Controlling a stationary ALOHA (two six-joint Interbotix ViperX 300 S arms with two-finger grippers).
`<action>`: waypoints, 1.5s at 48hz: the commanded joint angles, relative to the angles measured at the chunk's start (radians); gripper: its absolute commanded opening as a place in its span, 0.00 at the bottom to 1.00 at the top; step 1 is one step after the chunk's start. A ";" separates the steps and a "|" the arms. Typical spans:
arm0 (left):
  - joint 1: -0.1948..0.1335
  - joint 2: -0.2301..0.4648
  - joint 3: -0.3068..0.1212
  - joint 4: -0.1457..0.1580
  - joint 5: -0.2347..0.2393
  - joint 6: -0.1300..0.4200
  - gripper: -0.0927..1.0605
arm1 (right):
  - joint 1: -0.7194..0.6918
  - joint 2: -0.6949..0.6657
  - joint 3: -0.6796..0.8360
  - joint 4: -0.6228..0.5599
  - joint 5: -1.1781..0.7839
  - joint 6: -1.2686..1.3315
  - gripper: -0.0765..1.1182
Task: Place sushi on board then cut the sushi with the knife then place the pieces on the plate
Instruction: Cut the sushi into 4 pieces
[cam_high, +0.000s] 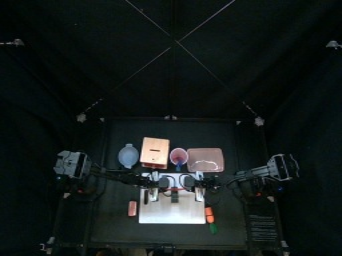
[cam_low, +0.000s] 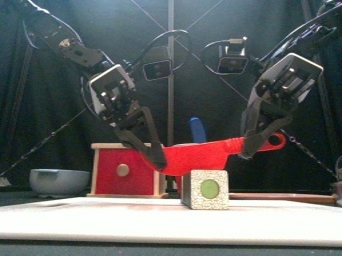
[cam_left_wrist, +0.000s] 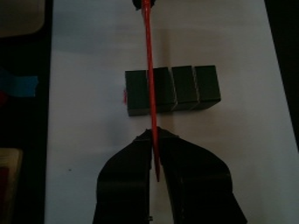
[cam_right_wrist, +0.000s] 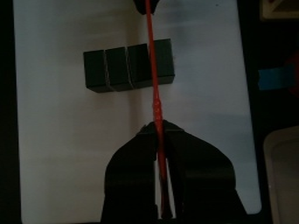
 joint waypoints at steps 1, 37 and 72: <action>0.006 -0.017 -0.009 0.002 -0.005 -0.002 0.51 | -0.005 -0.035 -0.018 0.000 -0.003 0.002 0.34; 0.006 0.012 -0.008 -0.003 -0.006 -0.003 0.51 | -0.005 0.015 -0.006 0.025 -0.003 0.003 0.34; 0.040 0.071 -0.006 0.000 -0.011 -0.002 0.51 | -0.008 0.103 -0.005 0.049 -0.015 0.003 0.33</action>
